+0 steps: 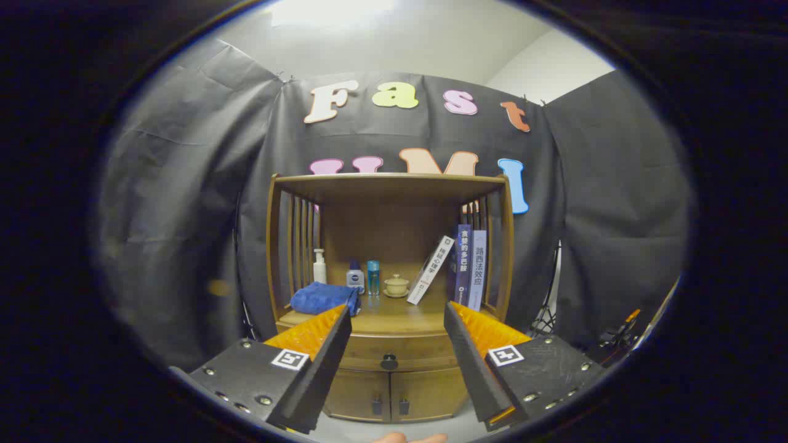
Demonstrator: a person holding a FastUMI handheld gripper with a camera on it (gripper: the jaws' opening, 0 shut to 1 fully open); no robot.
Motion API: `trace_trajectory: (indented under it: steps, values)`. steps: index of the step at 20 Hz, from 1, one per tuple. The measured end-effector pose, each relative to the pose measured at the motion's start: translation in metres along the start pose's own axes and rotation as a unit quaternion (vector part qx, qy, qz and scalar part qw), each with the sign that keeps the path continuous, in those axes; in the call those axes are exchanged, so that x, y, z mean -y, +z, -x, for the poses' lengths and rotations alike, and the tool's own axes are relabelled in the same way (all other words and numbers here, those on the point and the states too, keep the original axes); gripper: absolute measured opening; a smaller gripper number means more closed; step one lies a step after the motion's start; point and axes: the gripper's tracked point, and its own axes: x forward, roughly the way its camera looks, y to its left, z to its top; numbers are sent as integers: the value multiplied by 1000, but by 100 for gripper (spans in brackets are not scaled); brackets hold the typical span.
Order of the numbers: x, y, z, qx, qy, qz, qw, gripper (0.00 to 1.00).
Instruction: Pull open the drawer, take out the items inside it, and place them on the countertop above the cabinet.
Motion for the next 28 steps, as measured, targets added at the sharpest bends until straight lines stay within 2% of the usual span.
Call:
trace_trajectory:
  steps: [20,28]
  values:
    - [-16,-2,-6,0,11,1,1000,90]
    - [-18,-43,-37,-24,8,1,1000,90]
